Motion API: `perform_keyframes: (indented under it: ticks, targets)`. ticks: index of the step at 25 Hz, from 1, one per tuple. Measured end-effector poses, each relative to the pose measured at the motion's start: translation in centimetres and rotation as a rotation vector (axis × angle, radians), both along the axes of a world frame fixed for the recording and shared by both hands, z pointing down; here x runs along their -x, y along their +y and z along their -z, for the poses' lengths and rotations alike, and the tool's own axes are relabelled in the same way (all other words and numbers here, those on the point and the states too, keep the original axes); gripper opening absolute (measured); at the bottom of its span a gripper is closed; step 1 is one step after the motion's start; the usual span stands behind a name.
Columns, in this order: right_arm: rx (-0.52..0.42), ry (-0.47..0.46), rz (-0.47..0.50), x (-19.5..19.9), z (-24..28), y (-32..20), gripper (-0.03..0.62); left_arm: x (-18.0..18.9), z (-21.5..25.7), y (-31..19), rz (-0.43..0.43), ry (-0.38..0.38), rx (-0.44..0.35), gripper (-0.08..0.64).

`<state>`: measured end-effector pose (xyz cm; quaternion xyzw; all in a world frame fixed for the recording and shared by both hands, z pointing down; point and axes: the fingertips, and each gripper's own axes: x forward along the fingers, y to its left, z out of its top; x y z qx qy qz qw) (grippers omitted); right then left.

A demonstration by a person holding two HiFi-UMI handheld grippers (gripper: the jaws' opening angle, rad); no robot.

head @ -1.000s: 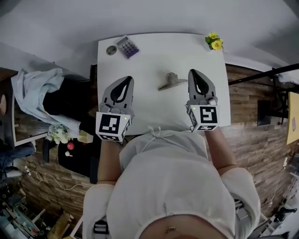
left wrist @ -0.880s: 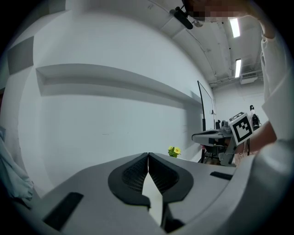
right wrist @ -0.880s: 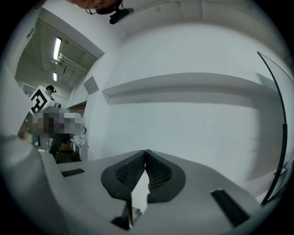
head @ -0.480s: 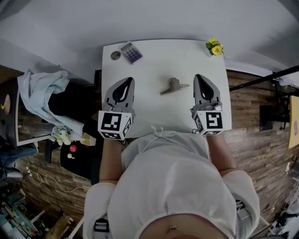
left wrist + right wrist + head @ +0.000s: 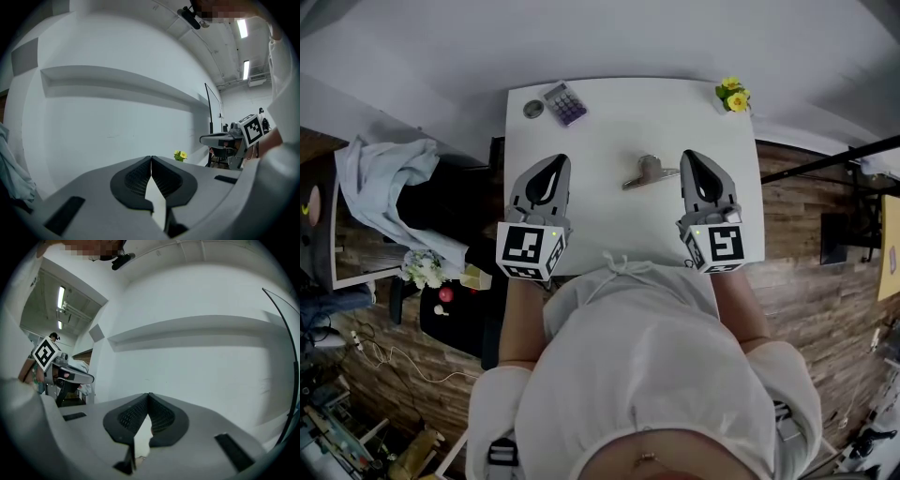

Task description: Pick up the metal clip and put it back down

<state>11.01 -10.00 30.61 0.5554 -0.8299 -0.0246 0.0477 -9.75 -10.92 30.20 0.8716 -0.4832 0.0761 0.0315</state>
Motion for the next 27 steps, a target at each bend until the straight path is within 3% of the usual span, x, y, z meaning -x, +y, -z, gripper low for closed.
perform_keyframes:
  ticks: [15, 27]
  targets:
    - [-0.005, -0.026, 0.057, 1.4, 0.5, 0.2, 0.0, -0.2, -0.3, 0.5, 0.003, 0.004, 0.013, 0.02]
    - [0.013, -0.016, 0.039, 1.1, -0.3, -0.2, 0.0, -0.1, -0.7, 0.4, 0.01, 0.014, 0.019, 0.02]
